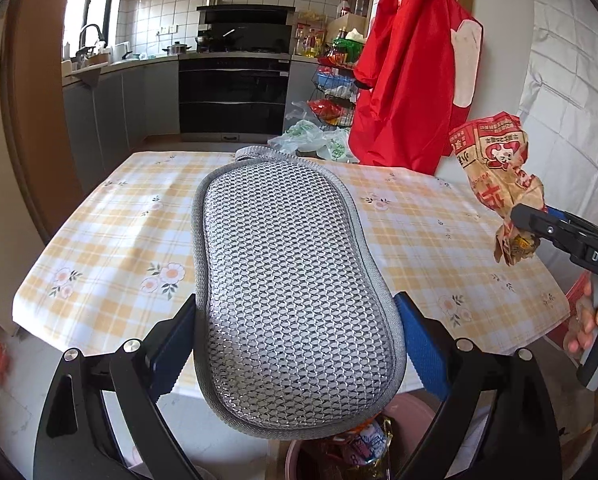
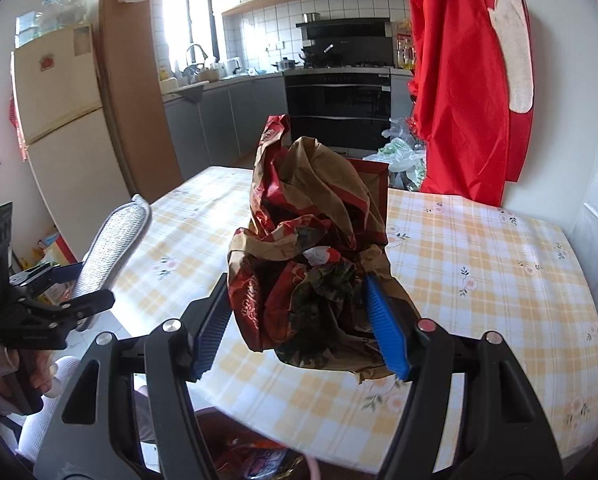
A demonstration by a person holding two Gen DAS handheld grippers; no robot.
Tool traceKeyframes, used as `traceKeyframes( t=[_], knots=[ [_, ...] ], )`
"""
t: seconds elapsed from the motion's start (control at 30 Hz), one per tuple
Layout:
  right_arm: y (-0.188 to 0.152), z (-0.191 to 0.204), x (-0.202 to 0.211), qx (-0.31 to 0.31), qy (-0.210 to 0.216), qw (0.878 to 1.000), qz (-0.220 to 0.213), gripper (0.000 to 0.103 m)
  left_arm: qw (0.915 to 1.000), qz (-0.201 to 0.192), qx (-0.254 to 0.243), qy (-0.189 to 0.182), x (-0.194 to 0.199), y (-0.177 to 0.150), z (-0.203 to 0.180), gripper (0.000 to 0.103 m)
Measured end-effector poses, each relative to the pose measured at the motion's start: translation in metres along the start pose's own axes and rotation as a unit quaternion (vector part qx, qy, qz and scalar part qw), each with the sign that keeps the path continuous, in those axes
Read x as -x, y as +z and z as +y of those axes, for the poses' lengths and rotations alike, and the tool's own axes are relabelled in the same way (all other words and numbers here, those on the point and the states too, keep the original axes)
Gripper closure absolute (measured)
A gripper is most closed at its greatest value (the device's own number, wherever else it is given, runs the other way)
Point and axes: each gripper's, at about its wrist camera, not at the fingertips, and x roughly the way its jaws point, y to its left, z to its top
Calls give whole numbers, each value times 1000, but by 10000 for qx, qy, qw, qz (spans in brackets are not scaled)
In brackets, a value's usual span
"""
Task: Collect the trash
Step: 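Carry the crumpled paper and silver mesh pad over the bin with both grippers, then open the right gripper to drop the crumpled paper into the bin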
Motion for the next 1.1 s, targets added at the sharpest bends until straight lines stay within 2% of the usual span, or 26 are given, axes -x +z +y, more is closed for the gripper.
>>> traceKeyframes(
  t=[0.37,0.77,0.9,0.97,1.0,1.1],
  knots=[
    [-47,36,66,-367,222,9990,-103,37,10000,-61,27,70,49,-25,-2,12],
    [-103,67,79,-581,514,9952,590,35,9997,-121,197,86,88,-56,0,12],
    [-115,68,69,-691,652,9922,810,29,9997,-13,255,47,85,-63,1,12],
    [-119,67,64,-762,731,9904,894,24,9996,56,272,44,81,-64,1,12],
    [-121,67,62,-774,780,9897,918,18,9996,84,274,45,79,-64,1,12],
    [-124,69,59,-751,842,9894,914,16,9995,168,281,52,73,-67,2,12]
  ],
)
